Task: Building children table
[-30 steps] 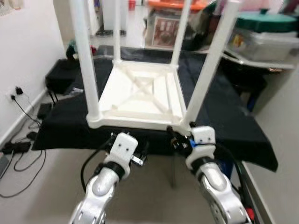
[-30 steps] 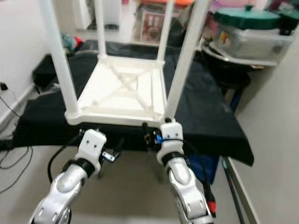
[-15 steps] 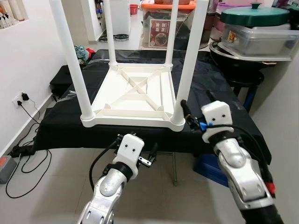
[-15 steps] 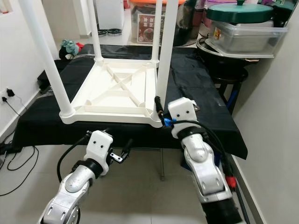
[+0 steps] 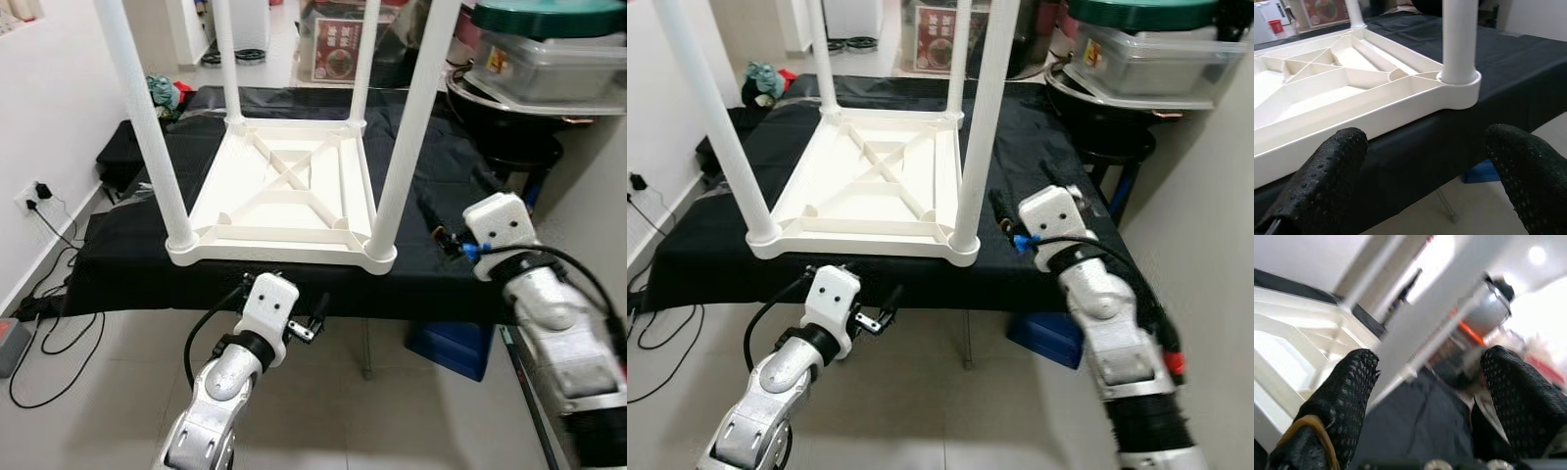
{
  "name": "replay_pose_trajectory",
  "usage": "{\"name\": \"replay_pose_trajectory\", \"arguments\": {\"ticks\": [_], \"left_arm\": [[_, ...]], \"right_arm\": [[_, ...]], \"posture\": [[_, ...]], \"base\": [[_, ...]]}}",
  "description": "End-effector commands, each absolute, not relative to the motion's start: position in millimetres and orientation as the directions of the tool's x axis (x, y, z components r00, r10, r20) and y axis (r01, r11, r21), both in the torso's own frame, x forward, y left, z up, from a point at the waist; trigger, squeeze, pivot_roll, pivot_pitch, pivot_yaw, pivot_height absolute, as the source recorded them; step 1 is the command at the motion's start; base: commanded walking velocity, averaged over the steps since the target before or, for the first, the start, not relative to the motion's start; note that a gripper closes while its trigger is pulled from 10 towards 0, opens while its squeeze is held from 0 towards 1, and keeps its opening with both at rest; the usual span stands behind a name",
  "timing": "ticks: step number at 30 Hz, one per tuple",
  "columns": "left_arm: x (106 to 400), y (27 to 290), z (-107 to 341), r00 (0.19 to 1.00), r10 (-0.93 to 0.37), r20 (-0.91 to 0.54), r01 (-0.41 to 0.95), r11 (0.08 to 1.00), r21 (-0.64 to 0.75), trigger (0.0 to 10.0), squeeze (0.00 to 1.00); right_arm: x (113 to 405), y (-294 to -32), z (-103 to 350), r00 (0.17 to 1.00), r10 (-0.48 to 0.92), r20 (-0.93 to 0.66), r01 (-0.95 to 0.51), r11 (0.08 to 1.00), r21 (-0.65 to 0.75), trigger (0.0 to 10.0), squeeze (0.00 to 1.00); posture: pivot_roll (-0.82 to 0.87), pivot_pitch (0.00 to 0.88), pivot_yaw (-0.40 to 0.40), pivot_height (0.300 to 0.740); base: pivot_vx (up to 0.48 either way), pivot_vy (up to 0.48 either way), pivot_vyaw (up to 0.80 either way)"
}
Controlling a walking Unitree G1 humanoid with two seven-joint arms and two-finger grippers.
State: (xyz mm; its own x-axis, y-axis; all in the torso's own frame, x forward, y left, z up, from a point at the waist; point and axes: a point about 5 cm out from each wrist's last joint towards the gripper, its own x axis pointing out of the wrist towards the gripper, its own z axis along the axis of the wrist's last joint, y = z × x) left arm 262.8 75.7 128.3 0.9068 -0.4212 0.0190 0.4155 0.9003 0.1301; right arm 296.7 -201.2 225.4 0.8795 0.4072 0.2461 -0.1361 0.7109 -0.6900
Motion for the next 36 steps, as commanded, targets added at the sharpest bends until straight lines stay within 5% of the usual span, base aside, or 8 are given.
{"name": "replay_pose_trajectory", "arguments": {"ticks": [1,5,7,9,11,25,30,36], "left_arm": [[264.0,78.0,125.5,0.907,-0.421,0.015,0.416,0.901,0.122,10.0,0.0],[267.5,78.5,122.4,0.908,-0.418,0.007,0.415,0.902,0.123,10.0,0.0],[267.5,78.5,122.4,0.908,-0.418,0.007,0.415,0.902,0.123,10.0,0.0],[268.8,78.8,121.3,0.909,-0.417,0.007,0.413,0.902,0.123,10.0,0.0],[269.9,78.5,120.7,0.908,-0.419,0.006,0.415,0.902,0.123,10.0,0.0],[275.0,72.4,116.6,0.902,-0.433,0.001,0.429,0.895,0.122,10.0,0.0],[281.6,69.9,114.3,0.898,-0.44,-0.011,0.437,0.891,0.124,10.0,0.0],[286.5,70.7,113.4,0.902,-0.431,-0.01,0.428,0.895,0.126,10.0,0.0]], "right_arm": [[293.3,-193.6,222.4,0.853,0.477,0.211,-0.159,0.624,-0.765,10.0,0.0],[290.2,-191.0,219.2,0.822,0.562,0.097,-0.095,0.303,-0.948,10.0,0.0],[290.2,-191.0,219.2,0.822,0.562,0.097,-0.095,0.303,-0.948,10.0,0.0],[297.2,-194.8,219.9,0.846,0.534,-0.009,-0.016,0.009,-1.0,10.0,0.0],[303.9,-199.2,220.7,0.872,0.483,-0.071,-0.019,-0.113,-0.993,10.0,0.0],[330.7,-196.6,232.9,0.91,0.277,-0.308,-0.122,-0.532,-0.838,10.0,0.0],[338.4,-178.6,230.4,0.924,0.303,-0.231,0.046,-0.691,-0.721,10.0,0.0],[349.2,-169.9,223.0,0.932,0.291,-0.216,0.023,-0.642,-0.767,10.0,0.0]], "posture": [[0.06,0.007,-0.024,0.74],[0.04,0.0,-0.015,0.74],[0.04,0.0,-0.015,0.74],[0.03,0.0,-0.015,0.74],[0.02,0.0,-0.011,0.74],[0.01,0.0,-0.018,0.74],[0.0,0.0,-0.013,0.74],[0.0,0.0,-0.006,0.74]], "base": [[0.0,0.0,0.0],[0.0,0.0,0.0],[0.0,0.0,0.0],[0.0,0.0,0.0],[0.0,0.0,0.0],[0.0,0.0,0.0],[0.0,0.0,0.0],[0.0,0.0,0.0]]}}
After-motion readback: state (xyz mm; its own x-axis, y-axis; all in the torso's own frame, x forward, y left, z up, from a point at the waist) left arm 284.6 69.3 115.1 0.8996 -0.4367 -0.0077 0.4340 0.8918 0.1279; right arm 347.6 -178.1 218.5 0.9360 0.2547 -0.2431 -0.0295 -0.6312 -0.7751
